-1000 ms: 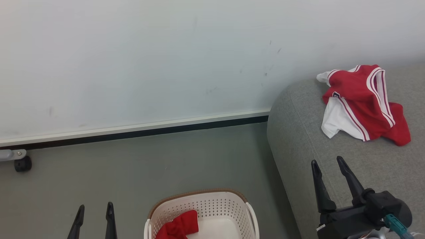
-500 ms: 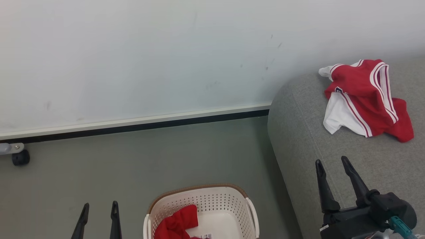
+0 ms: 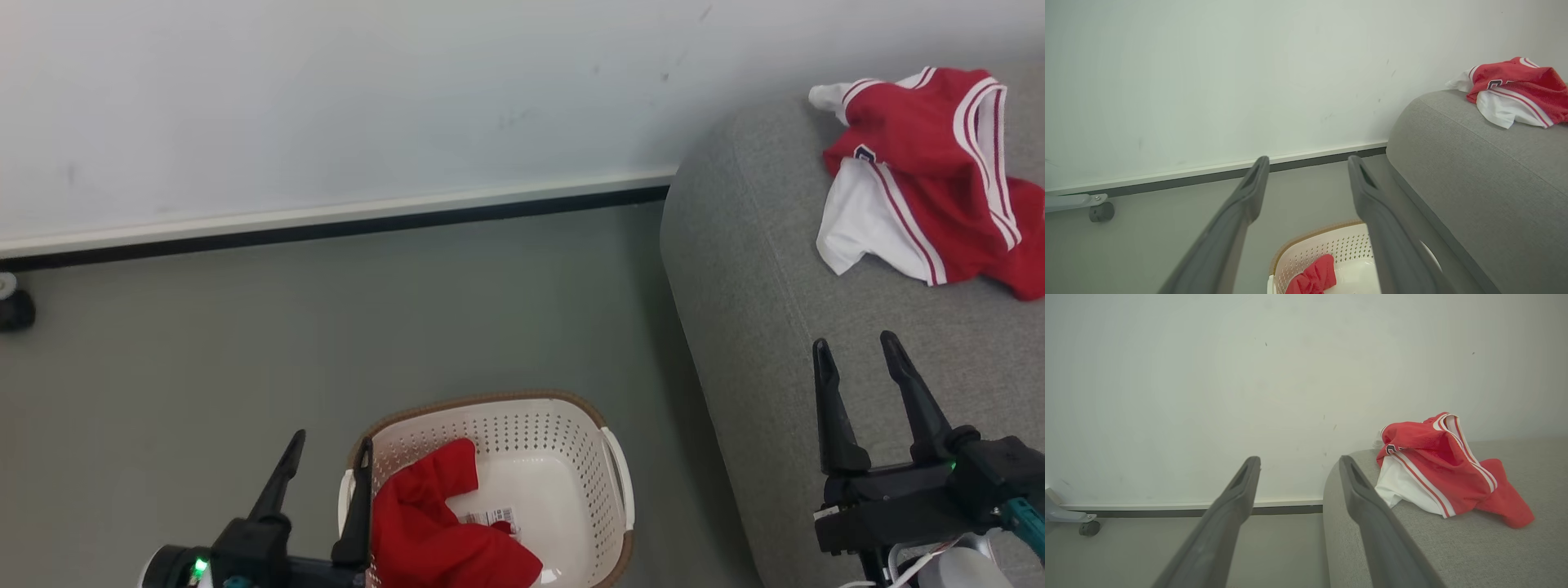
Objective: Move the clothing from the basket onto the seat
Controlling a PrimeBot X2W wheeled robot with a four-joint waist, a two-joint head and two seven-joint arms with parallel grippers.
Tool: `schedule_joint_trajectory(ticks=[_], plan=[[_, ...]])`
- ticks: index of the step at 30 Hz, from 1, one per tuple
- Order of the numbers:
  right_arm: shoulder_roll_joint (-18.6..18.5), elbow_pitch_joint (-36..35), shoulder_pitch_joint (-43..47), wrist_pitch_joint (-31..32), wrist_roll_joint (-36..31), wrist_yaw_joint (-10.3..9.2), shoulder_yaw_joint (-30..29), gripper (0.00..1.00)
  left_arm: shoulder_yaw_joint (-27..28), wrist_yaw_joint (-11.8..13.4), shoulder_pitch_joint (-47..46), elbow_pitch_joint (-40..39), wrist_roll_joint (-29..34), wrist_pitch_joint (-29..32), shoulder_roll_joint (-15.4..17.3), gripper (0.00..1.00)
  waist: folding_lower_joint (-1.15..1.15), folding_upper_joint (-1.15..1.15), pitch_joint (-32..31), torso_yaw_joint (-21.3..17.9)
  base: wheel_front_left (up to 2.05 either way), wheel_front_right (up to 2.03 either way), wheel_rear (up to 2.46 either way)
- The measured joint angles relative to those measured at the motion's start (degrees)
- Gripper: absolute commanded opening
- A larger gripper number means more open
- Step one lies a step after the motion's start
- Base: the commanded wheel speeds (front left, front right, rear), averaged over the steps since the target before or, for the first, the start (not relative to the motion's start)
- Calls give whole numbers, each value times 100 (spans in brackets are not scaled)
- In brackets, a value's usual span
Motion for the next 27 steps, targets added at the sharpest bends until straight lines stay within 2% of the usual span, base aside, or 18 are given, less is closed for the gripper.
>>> schedule_joint_trajectory(ticks=[12, 27], plan=[[-111, -212, -443, 0, -43, 0, -149, 100, -739, -378, -1113, 1280, 470, 557, -198, 100, 1, 0, 972, -128, 0, 0, 0], [-165, -706, -1168, 0, -204, 0, -213, 100, -1199, -601, -2356, 2650, 926, 1199, -275, 100, 0, 1, 2237, -391, 0, 0, 0]])
